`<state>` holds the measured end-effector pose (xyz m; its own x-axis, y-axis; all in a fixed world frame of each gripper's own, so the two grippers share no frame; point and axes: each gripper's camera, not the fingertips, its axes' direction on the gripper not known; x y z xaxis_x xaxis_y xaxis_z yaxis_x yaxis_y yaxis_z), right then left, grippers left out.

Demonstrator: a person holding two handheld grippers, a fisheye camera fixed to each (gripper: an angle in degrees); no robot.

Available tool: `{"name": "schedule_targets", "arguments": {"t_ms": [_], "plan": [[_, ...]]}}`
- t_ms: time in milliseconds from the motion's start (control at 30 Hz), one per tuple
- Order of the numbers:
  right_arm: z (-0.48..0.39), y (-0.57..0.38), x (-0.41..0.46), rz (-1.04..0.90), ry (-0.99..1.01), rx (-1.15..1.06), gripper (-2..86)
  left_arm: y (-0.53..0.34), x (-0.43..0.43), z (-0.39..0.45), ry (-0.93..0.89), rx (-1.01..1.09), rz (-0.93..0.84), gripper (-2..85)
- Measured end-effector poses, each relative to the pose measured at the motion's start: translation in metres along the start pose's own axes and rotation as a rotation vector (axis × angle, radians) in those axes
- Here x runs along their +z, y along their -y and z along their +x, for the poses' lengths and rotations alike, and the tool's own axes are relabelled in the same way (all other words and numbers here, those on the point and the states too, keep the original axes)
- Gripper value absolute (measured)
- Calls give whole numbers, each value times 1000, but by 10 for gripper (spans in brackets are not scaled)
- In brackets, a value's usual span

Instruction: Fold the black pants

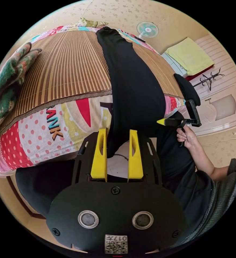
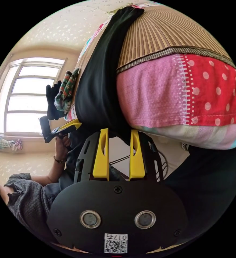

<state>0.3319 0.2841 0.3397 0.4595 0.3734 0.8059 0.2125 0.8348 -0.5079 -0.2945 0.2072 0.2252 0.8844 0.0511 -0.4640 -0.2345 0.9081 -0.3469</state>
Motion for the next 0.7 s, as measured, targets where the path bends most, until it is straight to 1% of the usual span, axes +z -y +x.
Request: {"name": "schedule_targets", "arguments": {"t_ms": [67, 133, 167, 200, 233, 267, 300, 333, 367, 433, 467, 500, 533, 567, 600, 633, 667, 700], "plan": [[1, 1, -8, -47, -13, -42, 70, 6, 2, -7, 13, 14, -34, 73], [-4, 3, -22, -84, 23, -102, 49, 19, 4, -17, -64, 83, -135, 44], [-12, 2, -35, -119, 91, -177, 42, 21, 1, -20, -87, 103, -149, 43], [-20, 0, -52, -158, 213, -264, 37, 24, -10, -28, -168, 130, -157, 41], [-24, -2, -62, -169, 280, -300, 35, 25, -25, -38, -322, 156, -144, 40], [-29, -6, -87, -166, 410, -359, 32, 25, -34, -42, -416, 183, -129, 40], [-35, -10, -114, -155, 526, -415, 29, 23, -54, -49, -587, 246, -85, 40], [-39, -13, -128, -153, 575, -444, 28, 20, -75, -55, -737, 315, -37, 39], [-50, -20, -154, -146, 659, -513, 26, 20, -84, -58, -804, 347, -18, 39], [-68, -32, -190, -119, 765, -635, 24, 20, -112, -68, -1040, 472, 60, 39], [-77, -37, -210, -99, 833, -707, 23, 21, -117, -72, -1093, 496, 93, 39], [-80, -36, -226, -62, 891, -743, 23, 26, -122, -83, -1196, 510, 171, 40], [-78, -33, -233, -37, 915, -739, 23, 37, -117, -100, -1297, 457, 241, 41], [-67, -20, -245, 23, 948, -685, 22, 44, -111, -111, -1344, 402, 267, 41], [-49, -1, -253, 87, 948, -578, 22, 60, -91, -134, -1415, 248, 299, 41], [-37, 9, -255, 122, 940, -503, 22, 76, -66, -159, -1449, 56, 313, 41], [-11, 31, -258, 199, 918, -348, 23, 83, -52, -172, -1451, -38, 319, 41], [10, 51, -258, 264, 885, -245, 24, 95, -25, -195, -1443, -225, 331, 41]]}}
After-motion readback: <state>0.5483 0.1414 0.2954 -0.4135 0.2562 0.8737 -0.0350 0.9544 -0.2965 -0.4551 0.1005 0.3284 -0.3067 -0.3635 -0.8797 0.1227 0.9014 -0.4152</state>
